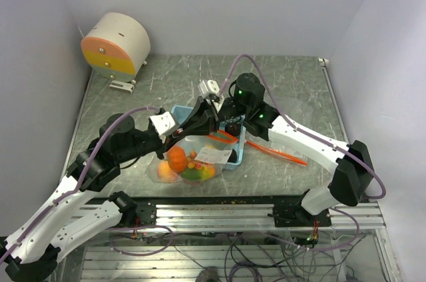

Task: Place the food in the zip-top bag and seal the zipper
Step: Zip the zipper food storage bag.

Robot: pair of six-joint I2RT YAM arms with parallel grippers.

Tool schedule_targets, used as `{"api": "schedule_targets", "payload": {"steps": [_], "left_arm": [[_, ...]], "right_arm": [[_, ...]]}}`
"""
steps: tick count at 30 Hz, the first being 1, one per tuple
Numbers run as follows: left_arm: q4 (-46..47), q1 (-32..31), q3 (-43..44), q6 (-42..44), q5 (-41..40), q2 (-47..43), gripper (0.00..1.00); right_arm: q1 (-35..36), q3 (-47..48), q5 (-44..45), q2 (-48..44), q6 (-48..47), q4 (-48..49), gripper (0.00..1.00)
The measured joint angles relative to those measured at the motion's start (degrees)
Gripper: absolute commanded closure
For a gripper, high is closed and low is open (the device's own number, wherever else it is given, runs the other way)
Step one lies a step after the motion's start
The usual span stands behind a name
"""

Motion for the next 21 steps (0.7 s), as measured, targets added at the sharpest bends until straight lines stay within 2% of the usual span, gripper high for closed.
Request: {"api": "schedule_targets", "payload": {"steps": [5,21], "left_arm": [[-0.3,0.0,0.0,0.0,-0.2,-0.1,0.93],[-5.2,0.0,2.1,0.5,-3.1,-4.0,0.93]], "right_arm": [[0.0,0.1,0.0,0.0,0.0,-0.7,0.92],[0.0,2.3,1.7,0.0,-9.3,-10.9,0.93]]}}
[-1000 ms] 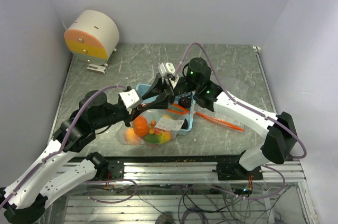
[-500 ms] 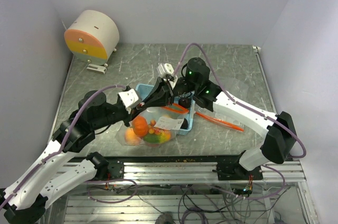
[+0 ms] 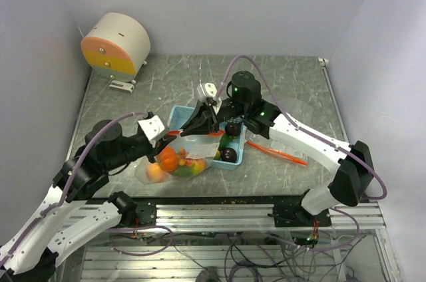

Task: Place the food in the zip-top bag and seal the zipper
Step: Zip the zipper food storage bag, then place the zipper food storage bag at the center of the board.

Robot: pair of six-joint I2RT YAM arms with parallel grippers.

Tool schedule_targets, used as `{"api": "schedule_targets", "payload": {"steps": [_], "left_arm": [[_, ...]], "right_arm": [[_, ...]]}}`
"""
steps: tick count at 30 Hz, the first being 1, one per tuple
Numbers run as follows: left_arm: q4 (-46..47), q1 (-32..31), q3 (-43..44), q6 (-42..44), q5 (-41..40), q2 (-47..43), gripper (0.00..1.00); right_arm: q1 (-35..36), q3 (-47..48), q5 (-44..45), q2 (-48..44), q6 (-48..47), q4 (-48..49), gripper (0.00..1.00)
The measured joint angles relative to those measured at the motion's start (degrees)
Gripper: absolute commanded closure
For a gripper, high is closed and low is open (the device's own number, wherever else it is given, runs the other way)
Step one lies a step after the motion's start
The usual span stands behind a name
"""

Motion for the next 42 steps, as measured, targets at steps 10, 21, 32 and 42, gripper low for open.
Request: {"api": "schedule_targets", "payload": {"steps": [10,21,32,42], "left_arm": [[-4.5,0.0,5.5,1.1,-8.0,-2.4,0.93],[-5.4,0.0,8.6,1.3,-23.0,-5.5,0.93],[-3.7,-0.2,8.8,1.5,-30.9,-5.9,0.93],[2.3,-0.2,8.1,-3.3,-63.7,-1.1,0.79]], "right_arm": [[-5.6,-0.6,-1.7,0.0,-8.6,-8.6,0.93],[-14.1,-4.5,-4.4,0.6,-11.8,-12.1,0.94],[-16.2,-5.4,4.3,0.2,-1.6,-8.3,0.00],[-17.3,-6.8,48.1,-8.7,18.5,-7.8,0.00]]}}
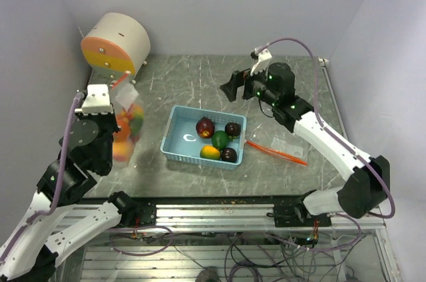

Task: Place the food in the zip-top bag and seal the zipper
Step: Place the zipper food storage bag at the center of the board, then pick up the zipper food storage bag at the center of the board.

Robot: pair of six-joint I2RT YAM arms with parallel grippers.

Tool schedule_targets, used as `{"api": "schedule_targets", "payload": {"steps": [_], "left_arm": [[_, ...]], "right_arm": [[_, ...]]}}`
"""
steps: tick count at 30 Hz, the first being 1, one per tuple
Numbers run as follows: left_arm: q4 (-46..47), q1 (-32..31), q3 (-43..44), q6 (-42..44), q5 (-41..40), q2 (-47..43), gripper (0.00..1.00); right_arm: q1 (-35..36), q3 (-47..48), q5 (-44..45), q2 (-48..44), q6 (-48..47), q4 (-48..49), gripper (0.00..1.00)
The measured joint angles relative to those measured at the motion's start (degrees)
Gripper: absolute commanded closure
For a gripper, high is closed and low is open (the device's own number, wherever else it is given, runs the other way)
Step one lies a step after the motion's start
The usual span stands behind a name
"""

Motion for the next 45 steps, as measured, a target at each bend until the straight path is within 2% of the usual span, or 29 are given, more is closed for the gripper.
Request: {"api": "schedule_targets", "payload": {"steps": [2,3,4,7,11,17,22,27,29,30,31,32,33,36,40,45], "left_arm": [[0.4,0.0,-0.3,-1.3,-5.2,1.4,0.31],[0.5,0.0,-0.7,-2.3,-7.5,2.2,0.11],[0.7,0.0,-1.2,-2.8,-8.8,2.6,0.01],[1.2,0.0,-3.9,-6.0,-10.6,3.5,0.00],[1.8,0.0,-7.2,-8.2,-8.7,3.0,0.00],[4.9,0.0,-9.0,-10.7,0.3,0.4,0.04],[5.9,0.0,-9.1,-12.5,6.2,0.7,0.04],[6.4,0.0,-10.4,-13.3,9.6,-0.1,0.06],[6.5,0.0,-10.8,-13.3,10.5,-0.7,0.09],[6.5,0.0,-10.8,-13.4,11.0,-0.9,0.11],[6.6,0.0,-10.8,-13.5,11.3,-1.0,0.12],[6.6,0.0,-10.8,-13.6,11.7,-1.0,0.14],[6.7,0.0,-10.8,-13.7,12.5,-1.0,0.16],[6.9,0.0,-10.8,-14.1,14.3,-1.0,0.20],[7.2,0.0,-10.8,-14.6,16.1,-0.8,0.23],[9.5,0.0,-11.5,-15.0,19.2,0.3,0.12]], "right_arm": [[-0.8,1.5,9.3,2.3,3.4,-3.5,0.00],[-1.0,2.1,13.1,3.6,4.9,-5.1,0.00],[-1.2,2.8,17.8,5.3,6.9,-7.3,0.00],[-2.1,3.7,29.0,9.8,11.6,-14.0,0.00],[-3.7,3.5,37.6,12.3,16.2,-20.5,0.00],[-7.4,-0.5,39.0,13.3,21.2,-21.5,0.00],[-10.5,-2.1,37.2,20.5,24.1,-21.2,0.02],[-10.7,-3.7,36.4,25.0,25.5,-20.3,0.15],[-10.9,-4.5,36.2,25.3,25.9,-19.3,0.26],[-11.1,-5.0,36.1,25.4,26.1,-18.8,0.43],[-11.4,-5.4,35.9,25.4,26.4,-18.3,0.69],[-11.7,-5.7,35.8,25.4,26.4,-17.9,0.89],[-12.0,-6.1,35.8,25.4,26.7,-17.5,0.94],[-13.0,-6.7,35.8,25.3,27.6,-16.6,0.99],[-13.7,-7.1,35.8,23.1,28.5,-16.8,1.00],[-13.9,-6.9,34.1,12.2,30.0,-17.5,1.00]]}}
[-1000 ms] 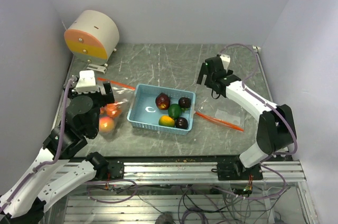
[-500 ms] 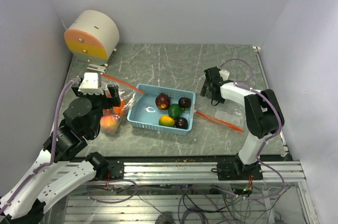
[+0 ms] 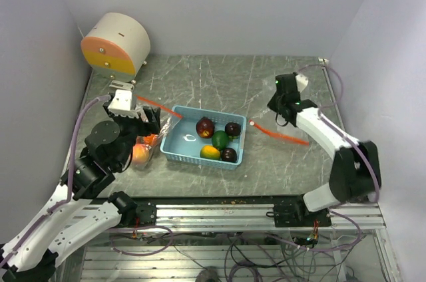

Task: Place the food in the zip-top bag and seal the zipper
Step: Pick up the zipper food storage bag at the center of the board, then open the zipper of the food storage bag.

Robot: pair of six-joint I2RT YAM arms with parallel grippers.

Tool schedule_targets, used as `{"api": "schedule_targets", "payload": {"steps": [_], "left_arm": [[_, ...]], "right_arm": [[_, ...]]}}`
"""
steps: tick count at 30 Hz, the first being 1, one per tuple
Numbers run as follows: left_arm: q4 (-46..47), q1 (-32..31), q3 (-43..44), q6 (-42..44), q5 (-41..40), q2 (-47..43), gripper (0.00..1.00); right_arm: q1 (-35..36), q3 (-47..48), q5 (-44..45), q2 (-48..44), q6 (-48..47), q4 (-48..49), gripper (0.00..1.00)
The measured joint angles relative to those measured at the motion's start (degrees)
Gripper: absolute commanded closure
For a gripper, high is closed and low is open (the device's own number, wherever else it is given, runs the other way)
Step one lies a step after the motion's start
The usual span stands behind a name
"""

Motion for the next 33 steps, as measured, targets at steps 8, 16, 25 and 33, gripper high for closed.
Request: {"api": "schedule_targets", "payload": {"steps": [8,16,25,33], "left_arm": [[17.0,0.0,-10.1,-0.5,11.5,3.4,0.16],[42.5,0.0,-18.0,-1.0,20.0,16.7,0.21],[71.9,0.0,-21.4,-3.0,28.3,27.8,0.23],[86.4,-0.5,-21.6,-5.1,32.9,38.8,0.26]], "right_arm": [[-0.1,4.3,-11.3,-17.1,6.3,5.0,1.00],[-0.1,4.7,-27.9,-17.7,17.5,12.9,1.00],[-0.1,6.6,-34.0,-17.5,24.7,20.2,1.00],[-0.1,6.6,-37.2,-14.5,29.4,24.5,1.00]]}}
